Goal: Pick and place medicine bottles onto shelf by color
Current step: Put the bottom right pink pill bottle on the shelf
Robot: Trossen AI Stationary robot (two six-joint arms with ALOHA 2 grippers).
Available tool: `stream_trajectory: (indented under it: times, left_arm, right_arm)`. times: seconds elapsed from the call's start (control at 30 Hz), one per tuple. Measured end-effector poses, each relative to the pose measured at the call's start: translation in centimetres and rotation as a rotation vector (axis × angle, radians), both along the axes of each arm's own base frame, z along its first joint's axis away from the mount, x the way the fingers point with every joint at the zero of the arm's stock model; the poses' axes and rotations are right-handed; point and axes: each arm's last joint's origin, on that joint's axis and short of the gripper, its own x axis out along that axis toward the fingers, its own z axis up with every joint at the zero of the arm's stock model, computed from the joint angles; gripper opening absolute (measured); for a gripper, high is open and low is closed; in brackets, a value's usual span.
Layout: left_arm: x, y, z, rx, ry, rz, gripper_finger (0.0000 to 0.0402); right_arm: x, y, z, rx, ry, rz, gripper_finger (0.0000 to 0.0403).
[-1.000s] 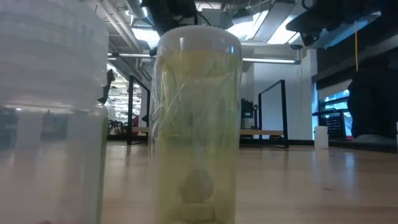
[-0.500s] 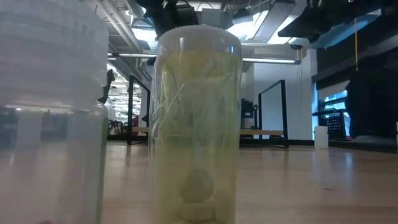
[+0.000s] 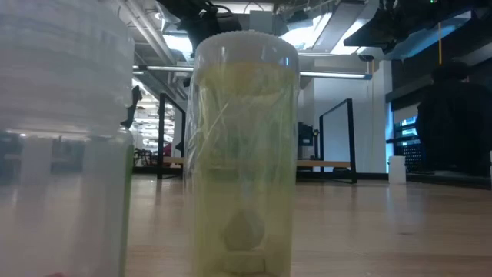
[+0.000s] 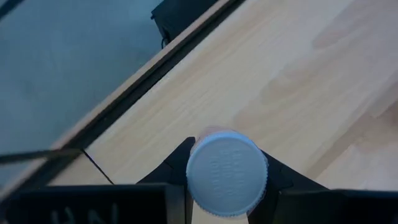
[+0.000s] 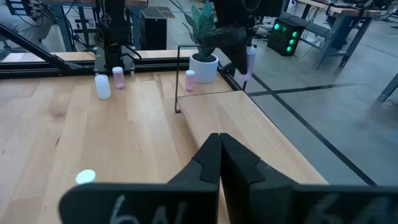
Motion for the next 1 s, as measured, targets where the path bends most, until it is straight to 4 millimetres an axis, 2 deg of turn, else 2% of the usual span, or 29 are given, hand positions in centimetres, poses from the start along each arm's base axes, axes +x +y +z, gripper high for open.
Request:
stream_trajectory:
  times: [0.23,0.5,0.87,1.0]
  left_arm:
    - [0.0,0.7,-1.5,-0.020,0.098,-0.174,0.0082]
    - [0.7,0.9,-3.7,-0.094,0.155,-0.196,0.0082]
    - [0.4,0.6,-3.9,-0.088,0.220,-0.158,0.0082]
    - [0.5,0.5,-4.0,-0.097,0.218,-0.199,0.0082]
  right_arm:
    - [0.0,0.0,0.0,0.000,0.001,0.000,0.0006]
    - [0.0,0.0,0.0,0.001,0.002,0.000,0.0006]
    - [0.0,0.0,0.0,0.001,0.002,0.000,0.0006]
    - [0.0,0.0,0.0,0.001,0.002,0.000,0.0006]
